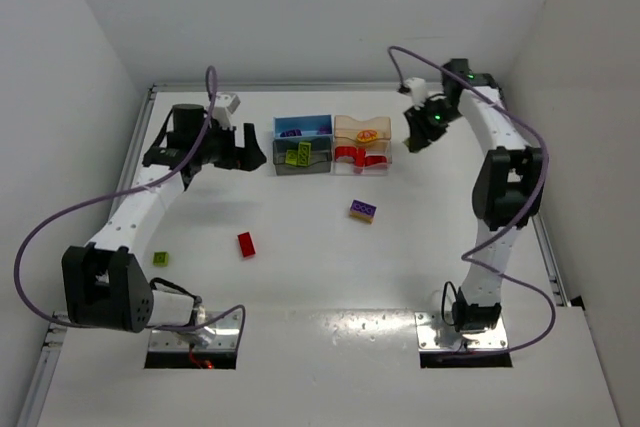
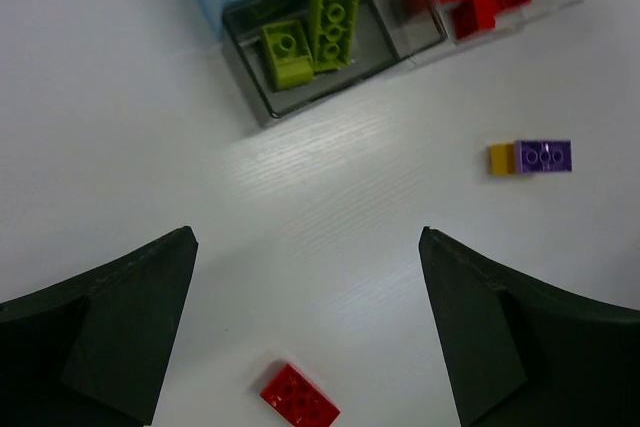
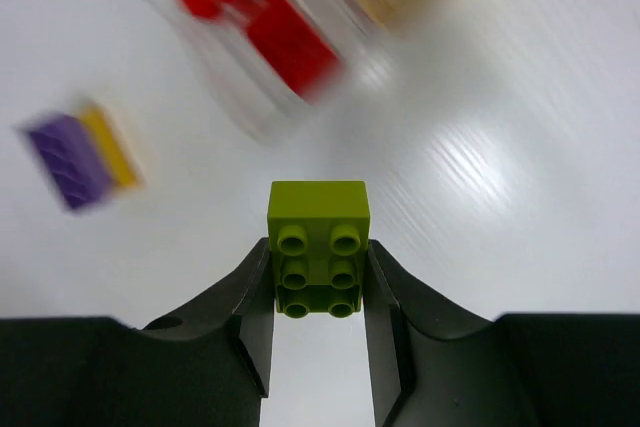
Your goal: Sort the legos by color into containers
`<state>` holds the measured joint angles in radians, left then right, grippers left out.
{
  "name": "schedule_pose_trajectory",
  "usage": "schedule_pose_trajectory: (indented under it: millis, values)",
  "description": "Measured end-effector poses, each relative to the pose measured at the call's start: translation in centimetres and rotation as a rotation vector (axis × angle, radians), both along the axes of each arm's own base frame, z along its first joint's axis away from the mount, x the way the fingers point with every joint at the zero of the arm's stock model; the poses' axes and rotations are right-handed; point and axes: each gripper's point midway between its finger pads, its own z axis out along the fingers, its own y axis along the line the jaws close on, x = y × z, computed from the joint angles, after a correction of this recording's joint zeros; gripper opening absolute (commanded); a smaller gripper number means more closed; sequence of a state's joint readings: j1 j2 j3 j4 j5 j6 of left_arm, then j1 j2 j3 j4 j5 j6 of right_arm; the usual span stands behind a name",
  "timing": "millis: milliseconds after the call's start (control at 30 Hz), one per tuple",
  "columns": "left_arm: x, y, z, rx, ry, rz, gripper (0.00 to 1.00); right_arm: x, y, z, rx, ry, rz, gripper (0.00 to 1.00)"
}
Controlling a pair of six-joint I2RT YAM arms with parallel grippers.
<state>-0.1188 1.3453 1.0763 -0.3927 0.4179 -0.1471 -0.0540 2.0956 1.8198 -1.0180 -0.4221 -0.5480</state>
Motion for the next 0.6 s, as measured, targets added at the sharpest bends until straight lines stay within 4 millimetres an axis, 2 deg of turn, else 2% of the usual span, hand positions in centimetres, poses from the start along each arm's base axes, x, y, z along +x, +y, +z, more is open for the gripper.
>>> schedule_pose_trajectory:
  millis: [67, 167, 267, 333, 433, 600]
  values:
    - [0.4, 1.3, 1.1, -0.008, -0.030, 0.065, 1.00, 0.0, 5.7, 2.5, 0.044, -0.048, 0.097, 0.06]
    - [0.6, 3.4, 1.8, -0.017, -0.049, 0.143, 1.00, -0.1, 13.6, 4.6, 0.099, -0.093, 0.236, 0.06]
    - [0.5, 5.6, 1.8, -0.009, -0.036, 0.210, 1.00, 0.4, 18.8, 4.9, 0.125, -0.109, 0.314, 0.06]
    - [0.1, 7.1, 1.3, 0.009, -0.007, 0.246, 1.00, 1.0, 21.3, 4.0, 0.129, -0.110, 0.340, 0.06]
    - [-0.6, 8.9, 0.6, 0.038, 0.028, 0.276, 1.00, 1.2, 23.7, 1.1, 0.119, -0.073, 0.357, 0.06]
    - [-2.2, 11.0, 1.5, 0.085, 0.001, 0.297, 1.00, 0.5, 25.1, -2.9, 0.076, -0.008, 0.357, 0.06]
